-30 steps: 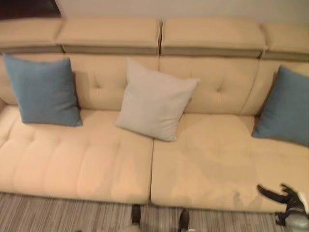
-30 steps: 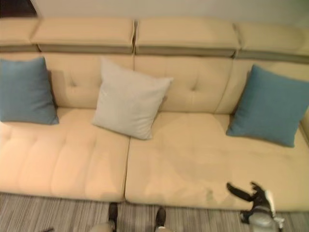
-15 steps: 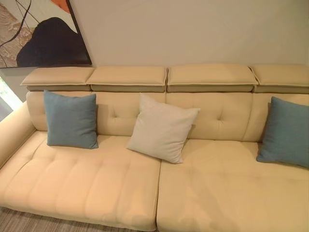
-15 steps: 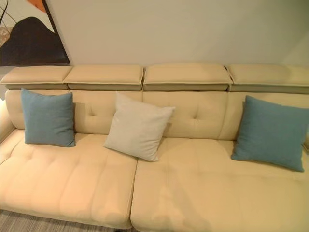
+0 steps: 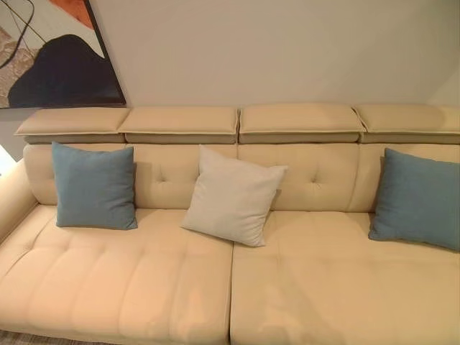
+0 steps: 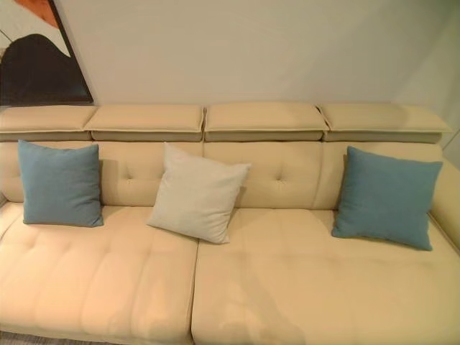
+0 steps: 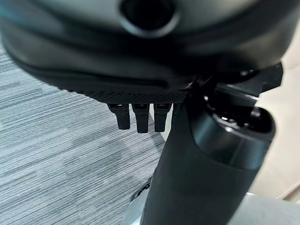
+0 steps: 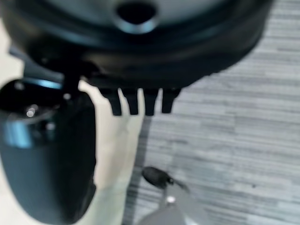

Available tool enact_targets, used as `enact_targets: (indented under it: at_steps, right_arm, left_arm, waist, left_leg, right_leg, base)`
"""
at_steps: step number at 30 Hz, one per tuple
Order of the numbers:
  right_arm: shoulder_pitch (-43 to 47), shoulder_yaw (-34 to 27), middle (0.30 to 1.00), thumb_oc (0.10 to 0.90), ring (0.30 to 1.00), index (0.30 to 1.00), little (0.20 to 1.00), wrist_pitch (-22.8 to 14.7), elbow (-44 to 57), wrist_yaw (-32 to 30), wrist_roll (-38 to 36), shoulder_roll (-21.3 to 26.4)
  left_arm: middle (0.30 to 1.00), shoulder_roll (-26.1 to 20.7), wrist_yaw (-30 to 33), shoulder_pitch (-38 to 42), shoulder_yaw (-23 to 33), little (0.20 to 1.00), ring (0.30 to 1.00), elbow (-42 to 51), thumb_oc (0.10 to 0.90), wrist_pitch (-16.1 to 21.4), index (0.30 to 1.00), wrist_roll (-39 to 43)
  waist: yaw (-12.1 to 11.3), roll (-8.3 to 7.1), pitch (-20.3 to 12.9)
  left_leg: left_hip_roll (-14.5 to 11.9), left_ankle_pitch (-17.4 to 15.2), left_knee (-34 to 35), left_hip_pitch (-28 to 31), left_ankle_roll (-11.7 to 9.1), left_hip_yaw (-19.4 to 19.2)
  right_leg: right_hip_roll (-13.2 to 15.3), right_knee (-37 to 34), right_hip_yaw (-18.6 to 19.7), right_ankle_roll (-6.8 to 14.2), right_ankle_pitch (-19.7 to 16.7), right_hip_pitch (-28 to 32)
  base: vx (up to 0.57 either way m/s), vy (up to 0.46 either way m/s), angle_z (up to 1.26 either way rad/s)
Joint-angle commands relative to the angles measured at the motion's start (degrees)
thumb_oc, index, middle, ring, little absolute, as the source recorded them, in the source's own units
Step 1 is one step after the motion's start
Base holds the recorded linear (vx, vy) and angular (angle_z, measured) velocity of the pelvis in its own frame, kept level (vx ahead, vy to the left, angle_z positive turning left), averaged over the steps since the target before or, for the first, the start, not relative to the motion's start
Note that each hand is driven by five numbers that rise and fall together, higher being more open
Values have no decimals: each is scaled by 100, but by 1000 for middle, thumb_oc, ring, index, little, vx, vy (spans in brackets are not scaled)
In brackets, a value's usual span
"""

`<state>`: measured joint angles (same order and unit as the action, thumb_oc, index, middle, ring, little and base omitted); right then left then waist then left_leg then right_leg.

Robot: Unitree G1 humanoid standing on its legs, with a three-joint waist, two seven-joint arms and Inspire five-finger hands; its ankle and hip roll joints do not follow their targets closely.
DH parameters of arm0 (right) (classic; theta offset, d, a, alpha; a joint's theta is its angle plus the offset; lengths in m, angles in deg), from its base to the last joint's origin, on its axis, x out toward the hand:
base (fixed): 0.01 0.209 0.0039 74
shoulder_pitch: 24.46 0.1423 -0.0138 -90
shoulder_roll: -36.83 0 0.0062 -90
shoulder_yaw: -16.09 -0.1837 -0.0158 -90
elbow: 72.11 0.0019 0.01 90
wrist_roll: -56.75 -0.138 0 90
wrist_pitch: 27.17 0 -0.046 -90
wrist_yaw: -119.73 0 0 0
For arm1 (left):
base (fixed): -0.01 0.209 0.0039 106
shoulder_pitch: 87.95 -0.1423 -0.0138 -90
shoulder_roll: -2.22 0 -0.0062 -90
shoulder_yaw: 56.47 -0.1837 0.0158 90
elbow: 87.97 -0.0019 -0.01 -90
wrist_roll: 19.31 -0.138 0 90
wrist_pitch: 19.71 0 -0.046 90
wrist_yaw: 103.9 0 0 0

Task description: Pick up all the scattered cushions and arrange them neatly on the sofa.

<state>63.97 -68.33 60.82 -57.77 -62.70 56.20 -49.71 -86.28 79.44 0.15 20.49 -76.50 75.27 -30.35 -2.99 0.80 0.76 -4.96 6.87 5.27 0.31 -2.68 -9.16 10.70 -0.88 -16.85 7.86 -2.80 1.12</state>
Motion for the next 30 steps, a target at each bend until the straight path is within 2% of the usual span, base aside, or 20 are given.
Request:
enact_targets:
  at_steps: [1, 2, 3, 4, 5, 6, 7, 8, 10, 12, 15, 16, 17, 18, 19, 21, 22, 23, 26, 30]
  right_arm:
    - [475, 177, 900, 800, 900, 900, 900, -28, 41, -5, 28, 51]
    - [507, 232, 900, 800, 900, 900, 900, -30, 33, 18, -10, 1]
    - [503, 338, 900, 800, 900, 900, 900, -69, 40, 10, -93, -77]
    - [561, 460, 900, 800, 900, 900, 900, -116, 131, -50, -76, -77]
    - [700, 635, 900, 800, 900, 900, 900, -243, 161, -78, -127, -90]
    - [705, 639, 900, 800, 900, 900, 900, -248, 153, -79, -129, -93]
    - [960, 865, 900, 800, 900, 900, 900, -236, 353, -135, 70, -14]
    - [1064, 942, 900, 800, 900, 900, 900, -284, 349, -205, 124, 4]
    - [1086, 974, 900, 800, 900, 900, 900, -265, 299, -214, 188, 30]
    - [1014, 960, 900, 800, 900, 900, 900, -220, 172, -262, 298, 76]
    - [855, 832, 900, 800, 900, 900, 900, -192, 74, -265, 237, 87]
    - [705, 720, 900, 800, 900, 900, 900, -179, 12, -254, 170, 76]
    - [519, 548, 900, 800, 900, 900, 900, -173, -78, -244, 62, 67]
    - [320, 351, 900, 800, 900, 900, 900, -157, -224, -236, -87, 47]
    - [221, 219, 900, 800, 900, 900, 900, -126, -351, -222, -201, 41]
    - [81, 26, 900, 800, 900, 900, 900, -62, -541, -187, -332, 33]
    - [82, 26, 900, 800, 900, 900, 900, -62, -540, -187, -332, 33]
    - [133, -39, 900, 800, 900, 900, 900, -150, -471, -232, -435, -43]
    - [29, -137, 900, 800, 900, 900, 900, -128, -432, -170, -561, -121]
    - [88, -37, 900, 800, 900, 900, 900, -105, -398, -163, -511, -240]
  left_arm:
    - [900, -224, 81, 502, 201, 900, 900, -126, 800, 12, 900, 459]
    - [900, -269, 98, 510, 239, 900, 900, -74, 800, 17, 900, 556]
    - [900, -306, 96, 546, 106, 900, 900, -5, 800, 46, 900, 520]
    - [900, -350, 188, 598, -33, 900, 900, 53, 800, 76, 900, 379]
    - [900, -413, 297, 555, -82, 900, 900, 88, 800, 105, 900, 202]
    - [900, -415, 297, 553, -79, 900, 900, 90, 800, 104, 900, 200]
    - [900, -393, 481, 605, -37, 900, 900, 29, 800, 41, 900, 122]
    - [900, -348, 461, 626, -11, 900, 900, -74, 800, -11, 900, 163]
    - [900, -305, 430, 647, 74, 900, 900, -106, 800, -19, 900, 255]
    - [900, -244, 401, 775, 58, 900, 900, -115, 800, -11, 900, 335]
    - [900, -221, 377, 741, 89, 900, 900, -101, 800, 0, 900, 365]
    - [900, -205, 350, 677, 123, 900, 900, -104, 800, 5, 900, 387]
    - [900, -163, 294, 573, 178, 900, 900, -136, 800, 19, 900, 416]
    - [900, -74, 252, 452, 243, 900, 900, -181, 800, 34, 900, 474]
    - [900, -29, 207, 385, 263, 900, 900, -216, 800, 32, 900, 516]
    - [900, 72, 166, 234, 324, 900, 900, -286, 800, 25, 900, 627]
    - [900, 72, 166, 234, 324, 900, 900, -286, 800, 25, 900, 627]
    - [900, 109, 221, 243, 347, 900, 900, -341, 800, 20, 900, 683]
    - [900, 129, 115, 213, 422, 900, 900, -340, 800, 40, 900, 882]
    - [900, 120, 130, 263, 405, 900, 900, -235, 800, 72, 900, 936]
  waist:
    - [-203, -71, 217]
    - [-253, -102, 220]
    - [-392, -214, 170]
    - [-487, -283, 219]
    - [-598, -259, 216]
    - [-591, -259, 210]
    - [-692, -206, 294]
    - [-680, -139, 358]
    - [-655, -75, 384]
    - [-506, -2, 607]
    - [-372, -42, 644]
    - [-305, -94, 636]
    - [-224, -167, 603]
    - [-148, -254, 563]
    - [-95, -257, 493]
    - [111, -107, 300]
    - [115, -112, 290]
    - [186, -61, 176]
    - [263, -35, -1]
    - [249, -21, -52]
  left_leg:
    - [-144, -234, -132, -336, -118, 51]
    - [-151, -184, -152, -386, -95, 60]
    - [-117, -80, -185, -643, -78, 144]
    - [-128, 82, -211, -876, -115, 240]
    - [-178, 233, -234, -1056, -198, 322]
    - [-180, 235, -235, -1064, -202, 328]
    - [-368, 507, -191, -1348, -359, 372]
    - [-460, 609, -120, -1419, -443, 450]
    - [-556, 616, -38, -1476, -476, 461]
    - [-730, 519, -28, -1557, -549, 236]
    - [-796, 426, -250, -1334, -496, -30]
    - [-781, 285, -688, -1258, -455, -16]
    - [-721, -69, -1108, -1170, -400, 46]
    - [-599, -402, -1896, -1049, -373, 272]
    - [-515, -650, -2165, -876, -386, 355]
    - [-339, -1102, -1469, 1, -318, 403]
    - [-330, -1081, -1448, -5, -316, 405]
    - [-213, -1140, -950, 193, -291, 528]
    - [-76, -1074, -527, 317, -231, 592]
    - [11, -1011, -331, 342, -176, 609]
  right_leg:
    - [128, 1545, -154, 396, 591, 56]
    - [-46, 1900, 114, 385, 750, 60]
    - [-430, 1833, 560, 222, 1132, 328]
    - [-646, 1400, 720, -1, 1464, 627]
    - [-790, 1115, 801, -154, 1555, 660]
    - [-796, 1104, 796, -159, 1551, 661]
    - [-980, 648, 845, -287, 1631, 686]
    - [-1090, 580, 837, -328, 1587, 623]
    - [-1170, 538, 750, -354, 1583, 585]
    - [-1138, 541, 493, -399, 1486, 546]
    - [-1021, 513, 346, -376, 1308, 495]
    - [-953, 473, 297, -368, 1209, 453]
    - [-850, 413, 259, -364, 1131, 387]
    - [-723, 355, 239, -381, 1010, 285]
    - [-686, 293, 224, -366, 966, 257]
    - [-698, 287, 266, -271, 882, 145]
    - [-692, 283, 263, -270, 874, 134]
    - [-626, 353, 241, -239, 783, 39]
    - [-470, 284, 155, -152, 666, 59]
    - [-359, 231, 125, -99, 613, 79]
  base:
    - [-266, -33, -16]
    - [-445, -133, -17]
    - [-408, -222, -11]
    - [-411, -255, -8]
    - [-228, -157, -1]
    - [-405, -199, 6]
    - [-469, -215, -2]
    - [-472, -214, -6]
    - [-323, -135, 2]
    - [-444, -115, 17]
    - [-217, -2, 37]
    - [-207, -6, 23]
    - [-363, 7, 15]
    - [-300, 42, 14]
    - [-200, 115, 11]
    - [2, 151, 4]
    - [-7, 155, -1]
    - [-33, 94, 10]
    - [-12, 126, 20]
    - [-45, 78, 15]
